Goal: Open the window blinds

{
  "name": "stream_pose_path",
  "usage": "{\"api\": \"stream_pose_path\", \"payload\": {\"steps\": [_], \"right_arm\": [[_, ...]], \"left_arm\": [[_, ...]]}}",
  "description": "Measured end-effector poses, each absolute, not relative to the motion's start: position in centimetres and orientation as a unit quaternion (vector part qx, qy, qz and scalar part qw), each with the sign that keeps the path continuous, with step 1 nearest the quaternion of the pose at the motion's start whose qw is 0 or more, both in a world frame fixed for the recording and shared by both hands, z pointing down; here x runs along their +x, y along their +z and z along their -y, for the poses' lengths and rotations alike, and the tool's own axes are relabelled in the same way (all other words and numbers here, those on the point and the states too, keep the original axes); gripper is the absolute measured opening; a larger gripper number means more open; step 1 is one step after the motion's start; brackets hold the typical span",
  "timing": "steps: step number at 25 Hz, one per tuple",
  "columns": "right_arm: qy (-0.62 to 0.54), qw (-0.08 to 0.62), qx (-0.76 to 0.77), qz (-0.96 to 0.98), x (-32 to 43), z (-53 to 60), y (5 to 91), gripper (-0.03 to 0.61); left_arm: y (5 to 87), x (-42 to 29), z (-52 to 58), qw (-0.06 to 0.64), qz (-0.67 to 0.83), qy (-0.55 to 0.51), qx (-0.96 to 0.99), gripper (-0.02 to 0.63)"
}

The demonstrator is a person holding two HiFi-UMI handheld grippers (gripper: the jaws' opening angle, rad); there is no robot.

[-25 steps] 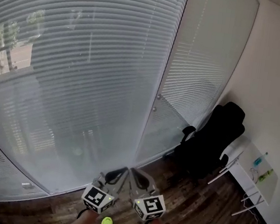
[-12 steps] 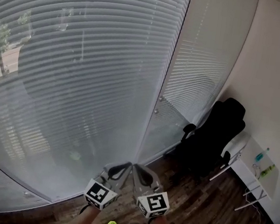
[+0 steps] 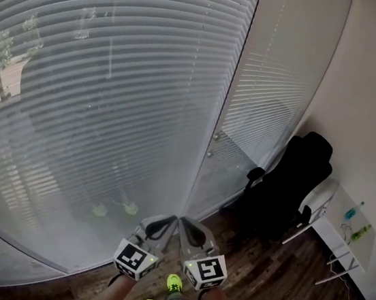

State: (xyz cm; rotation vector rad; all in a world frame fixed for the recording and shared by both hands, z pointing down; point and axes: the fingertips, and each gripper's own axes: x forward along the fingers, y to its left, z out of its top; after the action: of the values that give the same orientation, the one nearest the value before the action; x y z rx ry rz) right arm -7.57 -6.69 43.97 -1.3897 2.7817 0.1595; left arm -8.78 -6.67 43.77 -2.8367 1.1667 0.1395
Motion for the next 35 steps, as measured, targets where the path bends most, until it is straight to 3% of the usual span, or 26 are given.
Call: {"api": "stream_pose_path", "payload": {"steps": [21, 35], "right_arm": [[0.029, 0.018, -0.392, -0.92, -0.7, 23.7, 41.6, 0.008], [0.014, 0.015, -0.39, -0.92, 3.9, 27.5, 42.5, 0.008]], "left_arm": [[41.9, -1.8, 23.4, 0.026, -0.437, 0.02, -0.899, -0.008], [42.5, 2.9, 27.2, 0.016, -0.438, 0.012, -0.899, -0.008]]}}
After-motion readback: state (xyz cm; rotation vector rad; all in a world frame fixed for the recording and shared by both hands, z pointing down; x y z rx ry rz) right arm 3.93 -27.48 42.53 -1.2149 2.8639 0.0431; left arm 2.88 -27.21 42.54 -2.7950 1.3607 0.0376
